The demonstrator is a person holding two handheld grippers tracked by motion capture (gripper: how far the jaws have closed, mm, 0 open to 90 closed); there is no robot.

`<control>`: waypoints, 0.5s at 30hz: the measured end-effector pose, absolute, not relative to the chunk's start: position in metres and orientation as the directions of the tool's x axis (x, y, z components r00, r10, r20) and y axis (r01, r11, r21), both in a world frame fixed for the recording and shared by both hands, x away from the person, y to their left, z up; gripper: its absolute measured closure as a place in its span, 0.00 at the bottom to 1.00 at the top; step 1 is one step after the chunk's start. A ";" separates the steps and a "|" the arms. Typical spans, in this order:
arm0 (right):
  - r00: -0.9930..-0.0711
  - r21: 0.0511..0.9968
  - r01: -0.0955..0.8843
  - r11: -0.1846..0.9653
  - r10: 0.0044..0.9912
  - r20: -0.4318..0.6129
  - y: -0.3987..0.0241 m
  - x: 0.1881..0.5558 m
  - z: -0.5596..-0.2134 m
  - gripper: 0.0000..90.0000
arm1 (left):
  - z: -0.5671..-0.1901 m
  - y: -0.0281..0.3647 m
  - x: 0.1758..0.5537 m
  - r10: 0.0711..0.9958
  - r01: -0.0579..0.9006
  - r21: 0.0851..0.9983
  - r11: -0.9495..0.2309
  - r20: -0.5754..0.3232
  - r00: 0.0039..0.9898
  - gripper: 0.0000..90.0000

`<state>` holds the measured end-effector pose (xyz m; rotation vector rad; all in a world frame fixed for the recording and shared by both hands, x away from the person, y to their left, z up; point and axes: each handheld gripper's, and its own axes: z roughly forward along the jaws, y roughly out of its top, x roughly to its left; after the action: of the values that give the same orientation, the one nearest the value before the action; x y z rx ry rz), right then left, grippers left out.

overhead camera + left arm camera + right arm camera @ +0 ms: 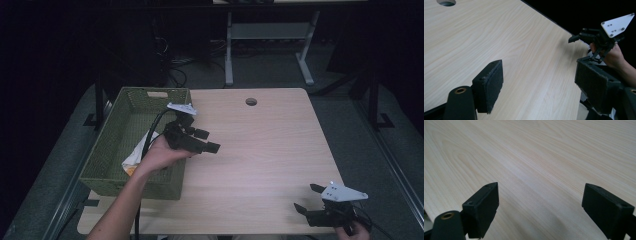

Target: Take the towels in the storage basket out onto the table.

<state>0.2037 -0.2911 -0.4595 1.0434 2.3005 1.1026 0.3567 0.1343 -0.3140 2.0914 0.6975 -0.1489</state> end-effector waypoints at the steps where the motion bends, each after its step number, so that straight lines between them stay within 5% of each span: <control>1: -0.651 0.787 0.457 0.414 0.759 -0.022 -0.291 0.204 -0.459 0.15 | -0.313 0.140 0.357 0.417 0.527 0.729 -0.437 -0.354 0.837 0.25; 15: -0.652 0.786 0.458 0.416 0.758 -0.021 -0.291 0.204 -0.460 0.15 | -0.312 0.192 0.367 0.468 0.582 0.718 -0.383 -0.392 0.792 0.27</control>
<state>0.2042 -0.2907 -0.4602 1.0415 2.3020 1.1048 0.3671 0.1917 -0.3123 2.0444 0.7802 -0.1530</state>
